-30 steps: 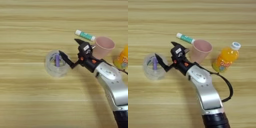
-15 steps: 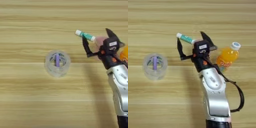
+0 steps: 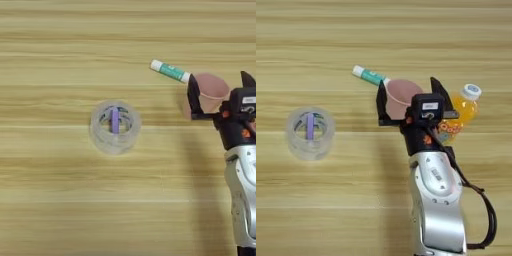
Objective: Move the objects on the table
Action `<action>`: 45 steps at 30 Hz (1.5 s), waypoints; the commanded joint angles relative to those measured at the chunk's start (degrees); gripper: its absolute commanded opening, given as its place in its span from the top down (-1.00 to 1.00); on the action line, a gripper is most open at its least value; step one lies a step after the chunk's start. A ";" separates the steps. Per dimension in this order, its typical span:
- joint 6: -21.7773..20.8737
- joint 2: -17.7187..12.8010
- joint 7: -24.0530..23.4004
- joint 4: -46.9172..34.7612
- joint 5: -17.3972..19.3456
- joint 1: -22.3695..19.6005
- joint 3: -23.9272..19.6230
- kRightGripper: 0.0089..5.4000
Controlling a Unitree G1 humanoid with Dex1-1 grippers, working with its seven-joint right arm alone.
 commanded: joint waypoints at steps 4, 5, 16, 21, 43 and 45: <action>-0.74 -0.41 -0.94 0.90 1.16 -1.70 -1.41 -0.99; -0.56 -0.29 -1.28 1.42 1.07 -1.77 -1.57 -0.99; 1.57 0.35 -2.10 5.70 2.62 -2.40 -1.83 -0.99; 2.99 0.30 -1.75 8.06 3.58 -2.81 -1.85 -0.99; 7.33 -1.58 -0.19 15.02 5.98 -7.25 -2.29 -0.99; 7.30 -2.01 0.00 16.12 5.99 -8.11 -2.44 -0.99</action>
